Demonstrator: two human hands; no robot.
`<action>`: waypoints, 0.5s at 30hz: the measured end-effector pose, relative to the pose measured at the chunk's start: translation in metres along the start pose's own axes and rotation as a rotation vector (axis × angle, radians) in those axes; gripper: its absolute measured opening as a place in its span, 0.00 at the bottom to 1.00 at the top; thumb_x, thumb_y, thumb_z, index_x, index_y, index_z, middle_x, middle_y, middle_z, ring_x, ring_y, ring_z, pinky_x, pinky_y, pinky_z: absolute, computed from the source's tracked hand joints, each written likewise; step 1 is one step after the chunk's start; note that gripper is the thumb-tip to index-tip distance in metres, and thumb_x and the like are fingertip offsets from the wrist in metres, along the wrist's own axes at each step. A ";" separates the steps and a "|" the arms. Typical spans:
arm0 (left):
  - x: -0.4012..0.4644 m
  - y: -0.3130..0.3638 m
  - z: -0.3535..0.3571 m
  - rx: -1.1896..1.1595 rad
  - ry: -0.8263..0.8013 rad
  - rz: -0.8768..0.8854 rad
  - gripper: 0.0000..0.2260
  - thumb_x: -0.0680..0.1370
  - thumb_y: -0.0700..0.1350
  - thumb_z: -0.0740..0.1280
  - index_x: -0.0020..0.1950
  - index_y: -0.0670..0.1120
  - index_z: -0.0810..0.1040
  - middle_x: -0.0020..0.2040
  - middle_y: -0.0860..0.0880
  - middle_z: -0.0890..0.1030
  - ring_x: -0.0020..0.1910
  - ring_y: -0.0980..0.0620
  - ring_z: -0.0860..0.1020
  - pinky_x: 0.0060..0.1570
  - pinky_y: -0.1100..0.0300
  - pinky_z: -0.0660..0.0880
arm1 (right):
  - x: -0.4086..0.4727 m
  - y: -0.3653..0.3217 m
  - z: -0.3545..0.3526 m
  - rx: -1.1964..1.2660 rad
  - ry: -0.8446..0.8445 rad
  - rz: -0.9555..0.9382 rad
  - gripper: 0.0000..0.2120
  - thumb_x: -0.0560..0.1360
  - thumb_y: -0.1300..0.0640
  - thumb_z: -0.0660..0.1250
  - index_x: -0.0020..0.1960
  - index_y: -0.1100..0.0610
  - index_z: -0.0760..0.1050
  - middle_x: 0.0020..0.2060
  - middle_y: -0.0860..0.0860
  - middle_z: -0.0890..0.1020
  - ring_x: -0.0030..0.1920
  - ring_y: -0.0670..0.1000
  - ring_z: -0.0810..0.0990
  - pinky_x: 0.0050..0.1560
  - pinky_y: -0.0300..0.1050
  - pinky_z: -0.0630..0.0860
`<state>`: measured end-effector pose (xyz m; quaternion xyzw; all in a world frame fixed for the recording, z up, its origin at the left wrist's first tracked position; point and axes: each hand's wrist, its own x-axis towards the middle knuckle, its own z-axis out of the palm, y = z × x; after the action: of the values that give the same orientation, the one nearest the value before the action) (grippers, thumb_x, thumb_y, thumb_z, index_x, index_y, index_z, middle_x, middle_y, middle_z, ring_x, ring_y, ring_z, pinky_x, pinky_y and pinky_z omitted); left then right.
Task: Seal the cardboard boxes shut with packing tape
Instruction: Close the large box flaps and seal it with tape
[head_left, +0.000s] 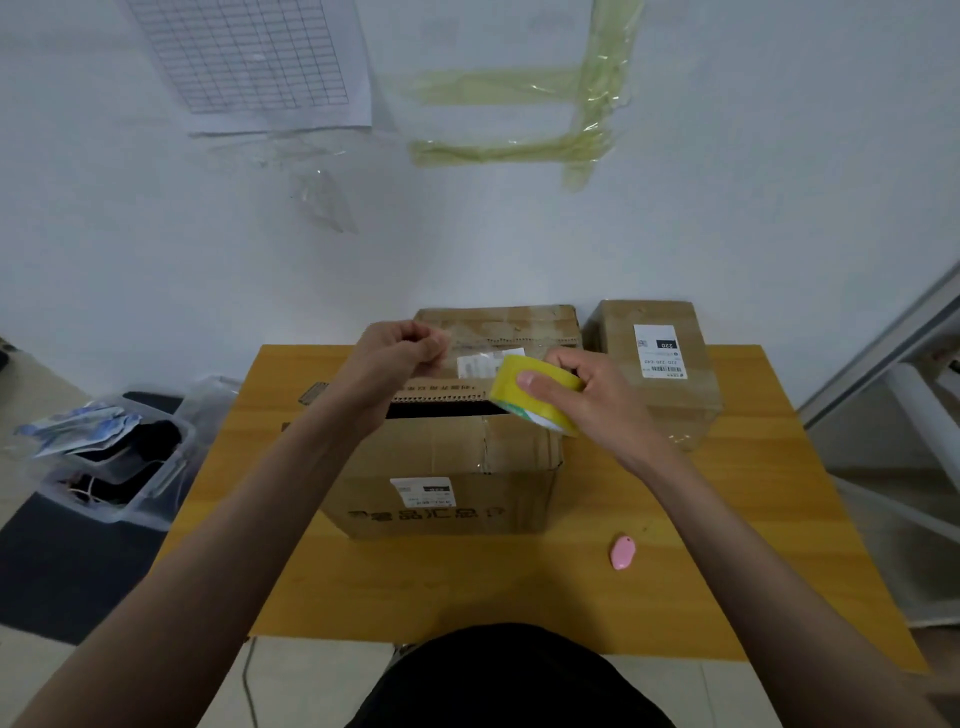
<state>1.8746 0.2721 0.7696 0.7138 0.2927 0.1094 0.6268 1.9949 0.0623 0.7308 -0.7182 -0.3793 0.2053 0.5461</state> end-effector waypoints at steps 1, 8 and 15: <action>0.001 0.005 0.001 0.014 0.021 0.032 0.05 0.82 0.37 0.65 0.48 0.40 0.80 0.41 0.47 0.80 0.41 0.53 0.78 0.44 0.64 0.77 | 0.001 0.002 0.001 -0.035 0.043 -0.004 0.18 0.78 0.52 0.70 0.33 0.56 0.69 0.27 0.44 0.69 0.30 0.43 0.69 0.32 0.34 0.63; 0.003 0.020 0.018 0.078 0.059 0.185 0.02 0.83 0.40 0.64 0.52 0.43 0.76 0.46 0.47 0.79 0.47 0.51 0.79 0.55 0.54 0.79 | 0.000 0.002 0.012 -0.046 0.231 0.085 0.20 0.78 0.49 0.70 0.32 0.54 0.67 0.29 0.48 0.71 0.30 0.42 0.70 0.32 0.31 0.65; 0.003 0.055 0.059 0.368 0.049 0.541 0.06 0.77 0.39 0.72 0.46 0.45 0.76 0.43 0.54 0.80 0.42 0.60 0.78 0.43 0.68 0.74 | -0.016 0.012 0.010 0.070 0.178 0.209 0.21 0.80 0.44 0.66 0.36 0.57 0.68 0.30 0.50 0.68 0.33 0.48 0.68 0.37 0.43 0.64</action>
<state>1.9235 0.2224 0.8101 0.8641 0.1221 0.2346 0.4282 1.9815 0.0552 0.7140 -0.7497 -0.2449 0.2095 0.5780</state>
